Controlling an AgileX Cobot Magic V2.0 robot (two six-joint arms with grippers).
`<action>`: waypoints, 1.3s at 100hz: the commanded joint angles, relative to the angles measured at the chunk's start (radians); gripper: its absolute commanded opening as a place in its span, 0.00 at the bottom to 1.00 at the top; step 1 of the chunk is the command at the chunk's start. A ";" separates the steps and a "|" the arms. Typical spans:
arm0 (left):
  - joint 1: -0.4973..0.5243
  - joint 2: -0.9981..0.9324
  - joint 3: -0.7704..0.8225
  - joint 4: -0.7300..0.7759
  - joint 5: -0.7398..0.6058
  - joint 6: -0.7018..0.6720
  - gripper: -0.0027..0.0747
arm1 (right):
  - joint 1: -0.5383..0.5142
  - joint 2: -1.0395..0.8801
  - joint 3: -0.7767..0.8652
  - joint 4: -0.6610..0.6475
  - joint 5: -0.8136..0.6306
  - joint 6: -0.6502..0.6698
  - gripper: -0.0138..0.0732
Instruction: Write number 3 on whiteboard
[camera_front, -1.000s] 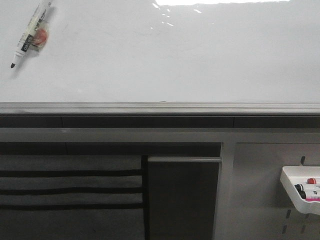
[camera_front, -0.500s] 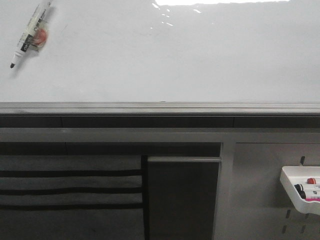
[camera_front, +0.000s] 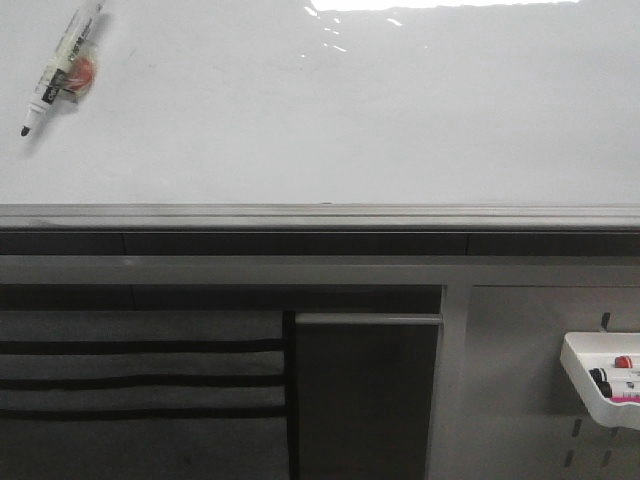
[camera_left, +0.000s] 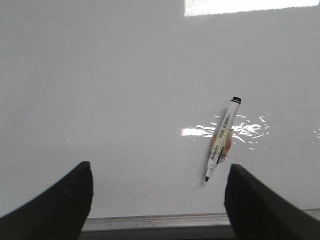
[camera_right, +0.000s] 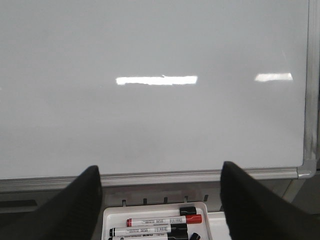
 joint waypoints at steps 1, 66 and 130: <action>-0.012 0.019 -0.033 0.000 -0.086 -0.011 0.67 | 0.000 0.016 -0.035 -0.015 -0.078 -0.008 0.68; -0.234 0.462 -0.083 -0.009 -0.123 0.124 0.45 | 0.163 0.028 -0.035 0.592 -0.086 -0.626 0.68; -0.162 1.029 -0.245 0.136 -0.395 0.121 0.33 | 0.200 0.034 -0.035 0.592 -0.080 -0.626 0.68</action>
